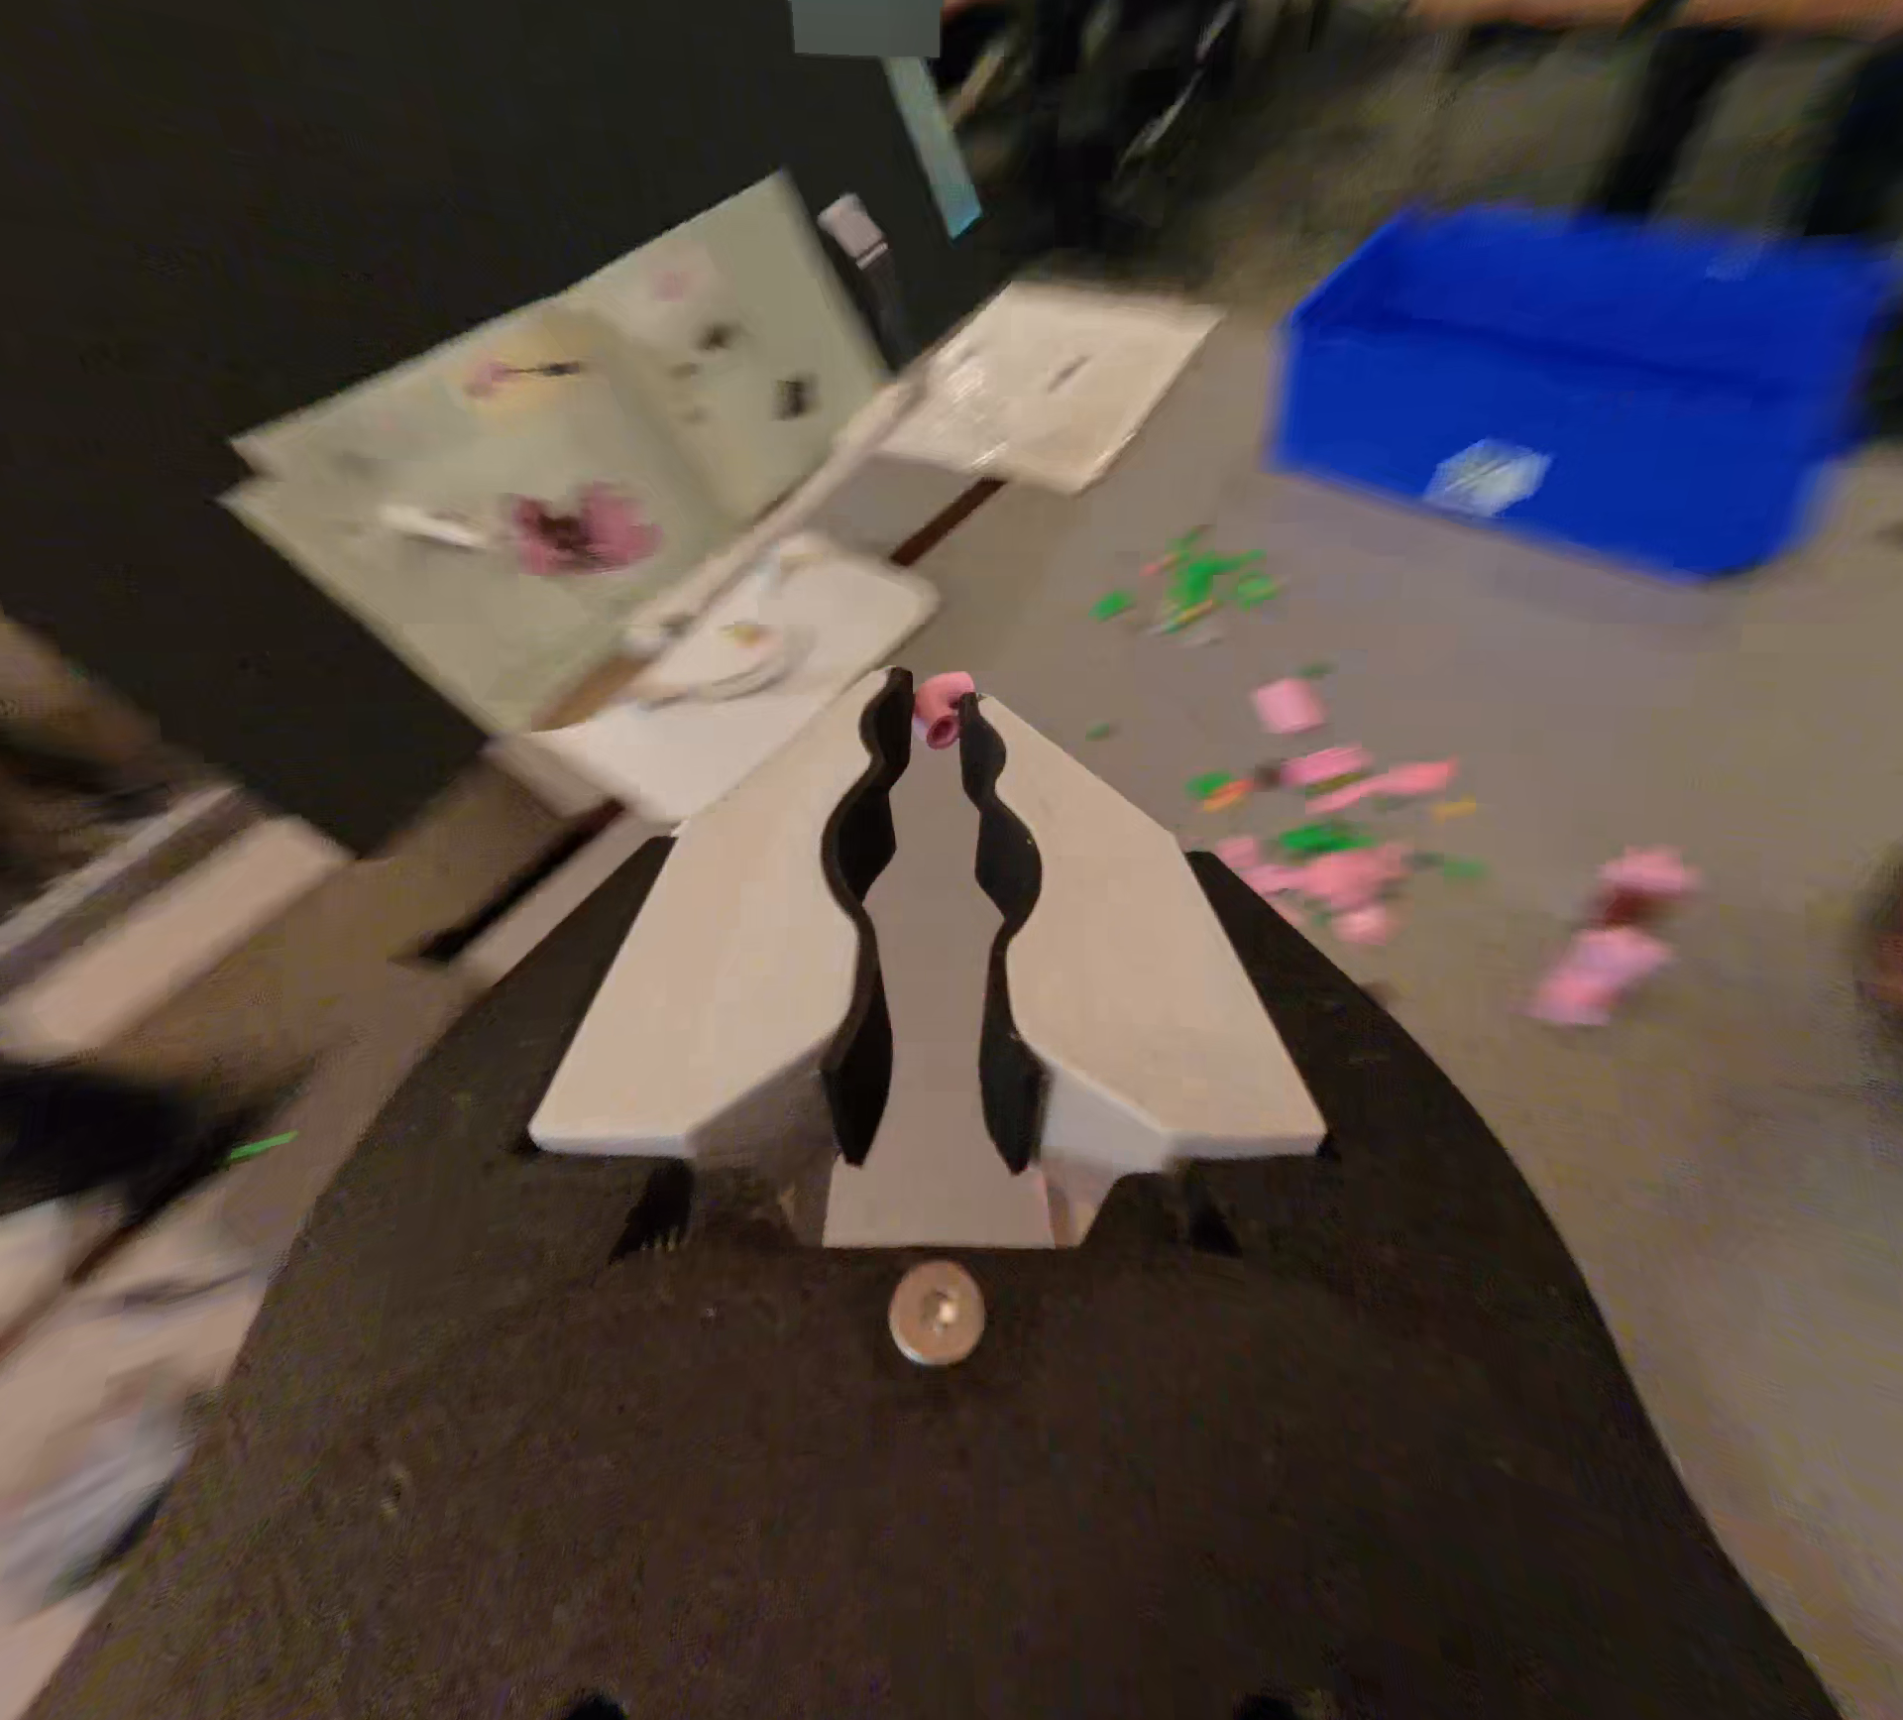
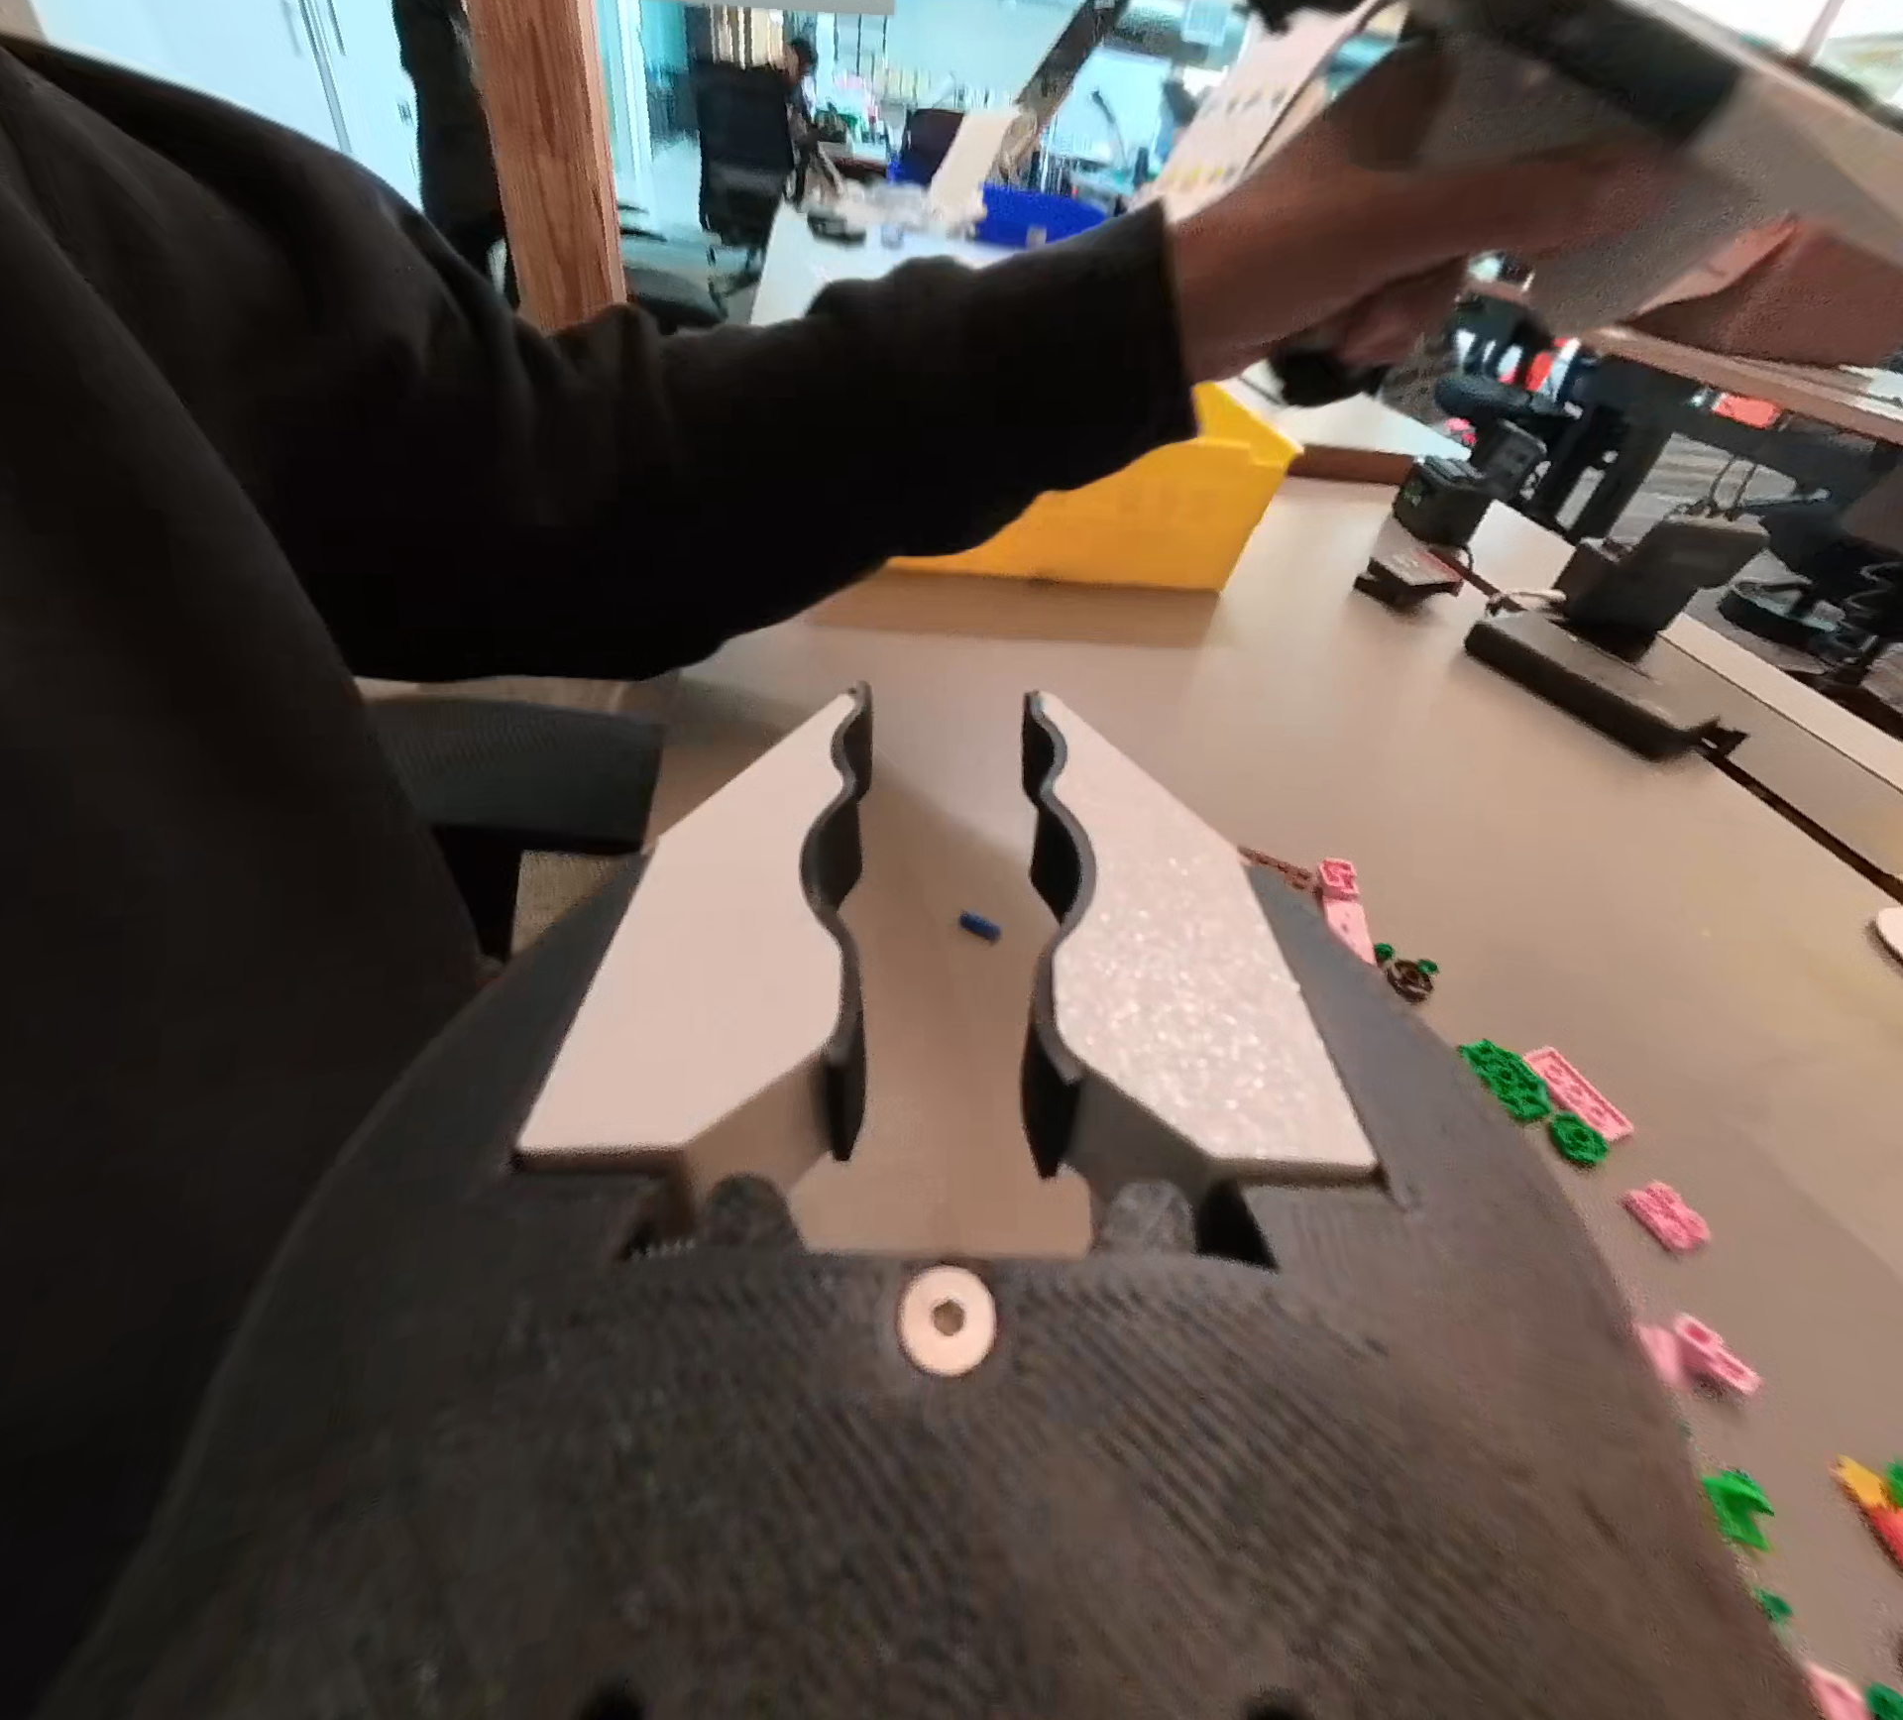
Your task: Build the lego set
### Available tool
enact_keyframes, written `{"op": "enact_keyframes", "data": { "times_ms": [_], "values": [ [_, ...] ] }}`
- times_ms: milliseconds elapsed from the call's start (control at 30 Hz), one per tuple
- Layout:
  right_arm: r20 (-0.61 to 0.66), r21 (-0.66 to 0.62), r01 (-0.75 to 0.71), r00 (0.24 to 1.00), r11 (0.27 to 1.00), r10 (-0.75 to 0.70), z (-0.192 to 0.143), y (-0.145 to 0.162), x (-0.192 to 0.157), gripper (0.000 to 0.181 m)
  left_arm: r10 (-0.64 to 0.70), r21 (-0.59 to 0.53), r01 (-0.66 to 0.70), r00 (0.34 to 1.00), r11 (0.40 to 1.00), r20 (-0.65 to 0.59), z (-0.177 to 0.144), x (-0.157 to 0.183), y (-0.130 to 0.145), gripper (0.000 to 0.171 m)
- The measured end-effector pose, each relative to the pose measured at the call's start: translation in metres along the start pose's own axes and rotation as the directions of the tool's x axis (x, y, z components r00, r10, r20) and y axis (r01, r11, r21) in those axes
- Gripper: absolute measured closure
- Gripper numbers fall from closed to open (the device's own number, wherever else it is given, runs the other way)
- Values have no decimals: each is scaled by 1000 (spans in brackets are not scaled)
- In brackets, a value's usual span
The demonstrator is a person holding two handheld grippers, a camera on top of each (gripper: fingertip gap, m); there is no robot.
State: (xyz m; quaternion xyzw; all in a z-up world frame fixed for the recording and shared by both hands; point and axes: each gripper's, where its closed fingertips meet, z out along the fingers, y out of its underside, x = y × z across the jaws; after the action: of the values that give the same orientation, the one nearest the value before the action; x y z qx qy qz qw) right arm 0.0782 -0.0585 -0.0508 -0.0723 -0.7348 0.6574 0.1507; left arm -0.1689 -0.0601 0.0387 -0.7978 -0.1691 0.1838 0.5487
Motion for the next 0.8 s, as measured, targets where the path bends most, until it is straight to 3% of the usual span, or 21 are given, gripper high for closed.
{"op": "enact_keyframes", "data": {
  "times_ms": [100, 267, 333, 433, 500, 633, 800],
  "values": [
    [36, 59, -59, 998, 997, 57, 0, -8, -8, 159, 277, -315, -185, 920, 931, 277, 15, -82, 6, 164],
    [32, 133, -125, 992, 983, 122, -4, -27, -6, 160, 490, -507, -258, 774, 822, 400, 0, -133, 10, 165],
    [27, 133, -126, 992, 983, 124, -3, -29, -6, 161, 620, -635, -282, 674, 719, 402, -9, -149, 17, 166],
    [6, 81, -114, 993, 990, 114, 5, -26, -2, 161, 793, -838, -248, 528, 485, 303, -23, -169, 39, 166],
    [19, 85, -104, 995, 991, 103, 10, -31, -6, 160, 848, -889, -236, 469, 392, 249, -29, -169, 47, 166],
    [29, 54, -72, 997, 996, 70, 21, -26, -7, 161, 820, -875, -225, 503, 429, 273, -27, -140, 58, 167],
    [61, 42, -120, 991, 992, 117, 31, -20, -6, 160, 806, -852, -255, 524, 457, 276, -22, -98, 50, 167]
  ]
}}
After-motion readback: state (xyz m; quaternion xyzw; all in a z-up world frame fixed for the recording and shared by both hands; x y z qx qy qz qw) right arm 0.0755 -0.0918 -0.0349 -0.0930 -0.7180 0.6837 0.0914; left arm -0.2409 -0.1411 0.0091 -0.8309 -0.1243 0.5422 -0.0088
